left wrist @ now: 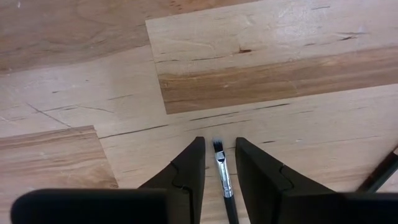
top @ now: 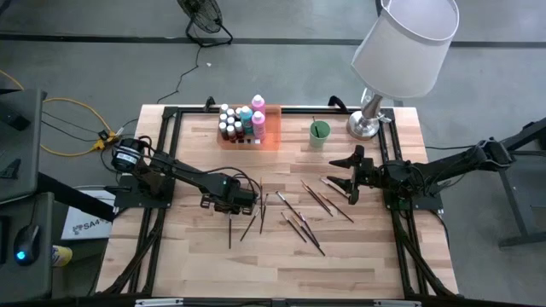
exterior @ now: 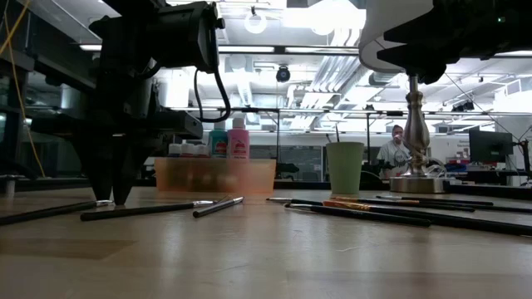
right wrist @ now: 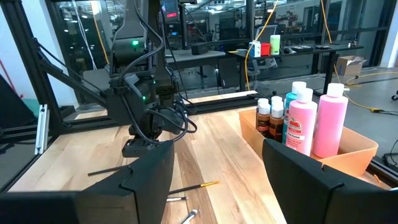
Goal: Pick & Place Paint Supplies
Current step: Put the silver paint brush into the green cup
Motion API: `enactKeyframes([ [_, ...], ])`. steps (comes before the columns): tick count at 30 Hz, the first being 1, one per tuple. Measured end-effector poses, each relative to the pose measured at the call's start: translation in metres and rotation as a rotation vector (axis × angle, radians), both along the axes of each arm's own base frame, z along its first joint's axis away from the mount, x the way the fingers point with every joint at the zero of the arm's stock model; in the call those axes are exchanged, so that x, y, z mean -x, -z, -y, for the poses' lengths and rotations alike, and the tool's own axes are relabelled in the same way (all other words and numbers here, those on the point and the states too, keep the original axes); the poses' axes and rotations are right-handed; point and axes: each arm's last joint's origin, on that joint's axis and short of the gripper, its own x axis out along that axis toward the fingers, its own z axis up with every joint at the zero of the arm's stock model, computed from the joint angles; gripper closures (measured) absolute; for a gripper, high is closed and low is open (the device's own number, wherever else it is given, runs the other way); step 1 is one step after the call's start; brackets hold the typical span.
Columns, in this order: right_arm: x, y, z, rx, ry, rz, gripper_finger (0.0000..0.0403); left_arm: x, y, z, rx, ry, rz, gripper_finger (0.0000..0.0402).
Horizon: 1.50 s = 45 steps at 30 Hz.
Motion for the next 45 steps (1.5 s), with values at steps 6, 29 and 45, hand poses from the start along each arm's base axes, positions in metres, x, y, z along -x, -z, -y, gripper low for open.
enactKeyframes([
  [6, 0.000, 0.000, 0.000, 0.000, 0.000, 0.000, 0.0164, 0.001, 0.000, 0.004, 0.004, 0.014, 0.002, 0.0345],
  [29, 0.000, 0.000, 0.000, 0.000, 0.000, 0.000, 0.0164, -0.005, -0.001, 0.006, -0.066, 0.234, 0.098, 0.0401],
  [45, 0.000, 0.000, 0.000, 0.000, 0.000, 0.000, 0.0164, -0.016, -0.014, 0.005, -0.175, 0.461, 0.157, 0.0401],
])
